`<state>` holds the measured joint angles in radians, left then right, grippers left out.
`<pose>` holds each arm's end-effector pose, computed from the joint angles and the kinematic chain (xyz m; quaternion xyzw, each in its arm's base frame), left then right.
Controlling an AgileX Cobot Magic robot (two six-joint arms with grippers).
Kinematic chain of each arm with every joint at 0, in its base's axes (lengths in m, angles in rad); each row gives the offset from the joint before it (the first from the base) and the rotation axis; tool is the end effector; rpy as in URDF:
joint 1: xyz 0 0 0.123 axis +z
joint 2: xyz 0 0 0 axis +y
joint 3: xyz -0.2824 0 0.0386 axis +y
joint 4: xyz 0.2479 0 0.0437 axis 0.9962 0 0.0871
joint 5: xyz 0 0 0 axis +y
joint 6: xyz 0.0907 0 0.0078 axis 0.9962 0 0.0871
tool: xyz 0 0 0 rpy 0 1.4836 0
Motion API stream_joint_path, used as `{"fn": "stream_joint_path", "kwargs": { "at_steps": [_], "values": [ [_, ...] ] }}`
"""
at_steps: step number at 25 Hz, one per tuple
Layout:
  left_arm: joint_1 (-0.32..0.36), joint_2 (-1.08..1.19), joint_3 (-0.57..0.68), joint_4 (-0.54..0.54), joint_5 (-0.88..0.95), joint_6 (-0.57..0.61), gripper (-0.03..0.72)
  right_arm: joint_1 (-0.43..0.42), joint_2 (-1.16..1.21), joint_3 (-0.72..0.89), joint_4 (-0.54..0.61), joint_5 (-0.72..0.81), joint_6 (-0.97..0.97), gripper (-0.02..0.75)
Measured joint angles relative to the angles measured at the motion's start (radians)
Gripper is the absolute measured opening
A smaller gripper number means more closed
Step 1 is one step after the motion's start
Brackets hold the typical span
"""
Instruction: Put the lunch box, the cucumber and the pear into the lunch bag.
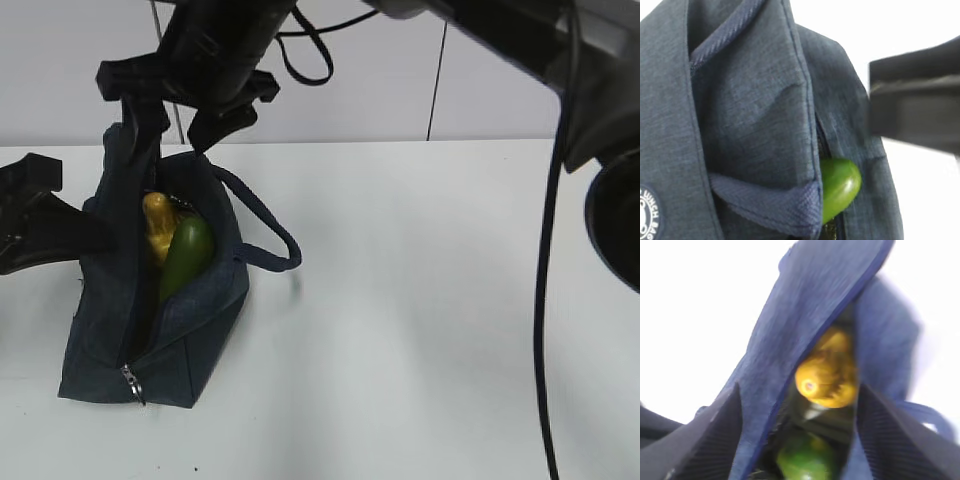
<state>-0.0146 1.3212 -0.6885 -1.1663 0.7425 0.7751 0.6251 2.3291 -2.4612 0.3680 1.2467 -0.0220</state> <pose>0.2372 -0.0601 0.2393 -0.0044 0.8971 -0.3517 0.2673 0.3937 0.3224 0.3051 -0.2920 0.9010 0.2528 0.1977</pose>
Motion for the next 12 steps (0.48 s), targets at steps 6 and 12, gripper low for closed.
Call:
{"fn": "stream_joint_path", "kwargs": {
  "at_steps": [6, 12],
  "values": [
    [0.0, 0.0, 0.0, 0.0, 0.002, 0.0, -0.015, 0.0, -0.039, -0.005, -0.104, 0.002, 0.032, 0.551],
    [0.0, 0.0, 0.0, 0.0, 0.002, 0.0, -0.015, 0.0, -0.039, 0.041, -0.168, 0.004, 0.052, 0.549]
  ]
}}
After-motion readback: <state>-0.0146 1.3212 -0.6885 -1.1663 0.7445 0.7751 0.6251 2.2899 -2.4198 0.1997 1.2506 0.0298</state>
